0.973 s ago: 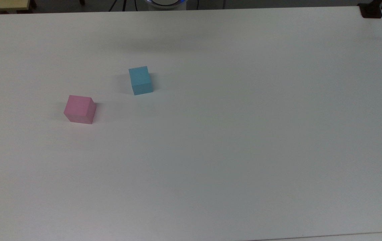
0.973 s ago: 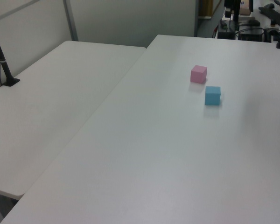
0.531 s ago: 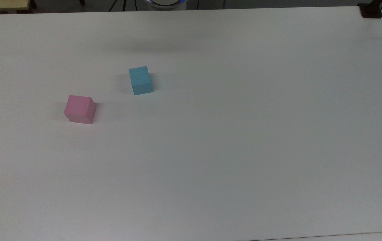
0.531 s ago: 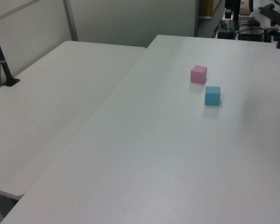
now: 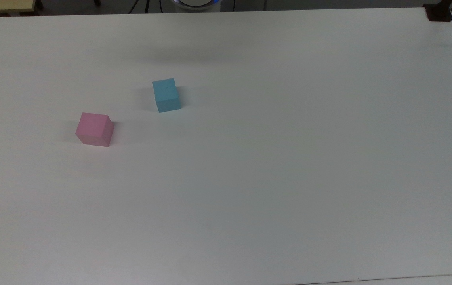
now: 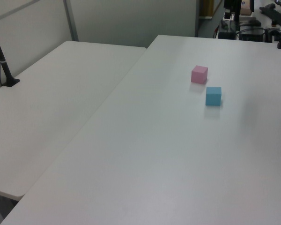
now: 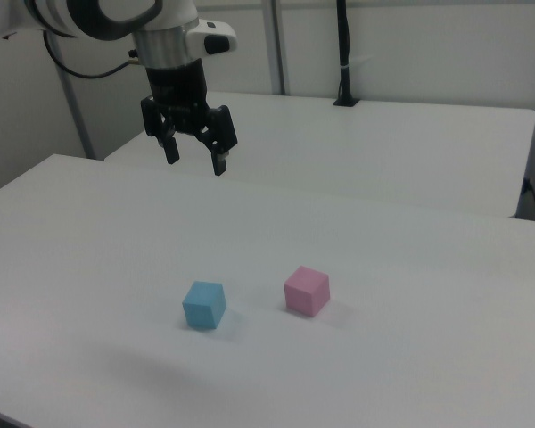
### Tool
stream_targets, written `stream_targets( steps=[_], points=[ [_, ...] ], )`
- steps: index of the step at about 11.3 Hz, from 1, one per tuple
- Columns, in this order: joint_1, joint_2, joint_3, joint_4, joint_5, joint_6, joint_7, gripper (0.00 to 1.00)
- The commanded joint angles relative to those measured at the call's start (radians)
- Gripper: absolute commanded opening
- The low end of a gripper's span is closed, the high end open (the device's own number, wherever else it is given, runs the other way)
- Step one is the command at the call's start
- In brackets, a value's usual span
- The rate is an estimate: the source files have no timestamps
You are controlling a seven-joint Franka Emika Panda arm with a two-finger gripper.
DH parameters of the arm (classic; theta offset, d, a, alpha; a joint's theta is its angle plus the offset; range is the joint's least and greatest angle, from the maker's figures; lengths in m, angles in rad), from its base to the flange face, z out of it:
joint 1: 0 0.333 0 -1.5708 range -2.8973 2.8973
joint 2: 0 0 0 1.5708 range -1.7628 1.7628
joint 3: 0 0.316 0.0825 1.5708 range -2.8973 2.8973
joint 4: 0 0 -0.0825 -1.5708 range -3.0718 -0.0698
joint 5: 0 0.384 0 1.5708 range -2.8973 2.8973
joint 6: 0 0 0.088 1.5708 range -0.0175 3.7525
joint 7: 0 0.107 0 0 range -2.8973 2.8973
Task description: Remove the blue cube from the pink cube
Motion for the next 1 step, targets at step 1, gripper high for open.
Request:
stream_targets(
  steps=[1],
  points=[
    [0.001,0.003,0.001,0.007,0.024,0.014,0.040,1.00]
  ],
)
